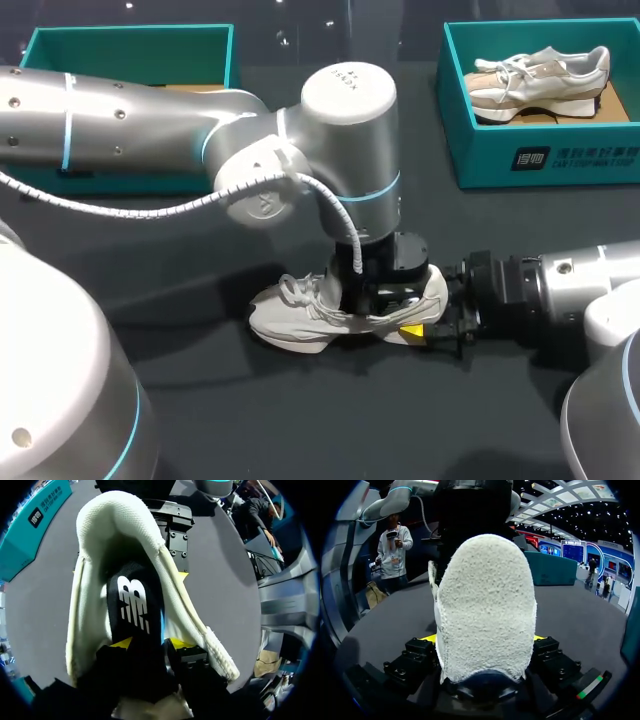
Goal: Take the shoe out of the shoebox, open the shoe tongue, remove and reinsert the insole, then place the shoe into the shoebox
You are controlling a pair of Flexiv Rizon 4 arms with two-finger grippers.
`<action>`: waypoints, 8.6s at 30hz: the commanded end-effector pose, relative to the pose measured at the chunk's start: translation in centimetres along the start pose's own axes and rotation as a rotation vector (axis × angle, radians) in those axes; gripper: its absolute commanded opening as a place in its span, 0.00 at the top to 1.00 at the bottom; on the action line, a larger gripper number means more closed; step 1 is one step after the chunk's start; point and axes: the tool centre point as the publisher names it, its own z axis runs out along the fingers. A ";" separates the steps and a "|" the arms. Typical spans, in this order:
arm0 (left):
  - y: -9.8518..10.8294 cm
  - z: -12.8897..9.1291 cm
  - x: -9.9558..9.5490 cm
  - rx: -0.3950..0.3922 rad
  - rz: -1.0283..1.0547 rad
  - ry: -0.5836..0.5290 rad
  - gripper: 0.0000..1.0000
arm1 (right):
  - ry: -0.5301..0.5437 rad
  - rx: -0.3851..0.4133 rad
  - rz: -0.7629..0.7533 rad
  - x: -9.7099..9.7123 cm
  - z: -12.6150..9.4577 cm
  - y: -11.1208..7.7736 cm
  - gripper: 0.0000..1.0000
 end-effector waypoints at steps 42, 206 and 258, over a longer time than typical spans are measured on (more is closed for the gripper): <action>2.8 -2.9 -1.5 0.207 -0.211 0.039 1.00 | -0.002 0.003 0.000 0.0 -0.1 0.1 1.00; -7.4 -22.9 1.8 0.732 -0.303 0.135 1.00 | -0.002 0.003 0.000 0.0 -0.1 0.1 1.00; -0.5 -36.2 9.9 1.325 -0.216 0.218 1.00 | -0.002 0.003 0.000 0.0 -0.1 0.1 1.00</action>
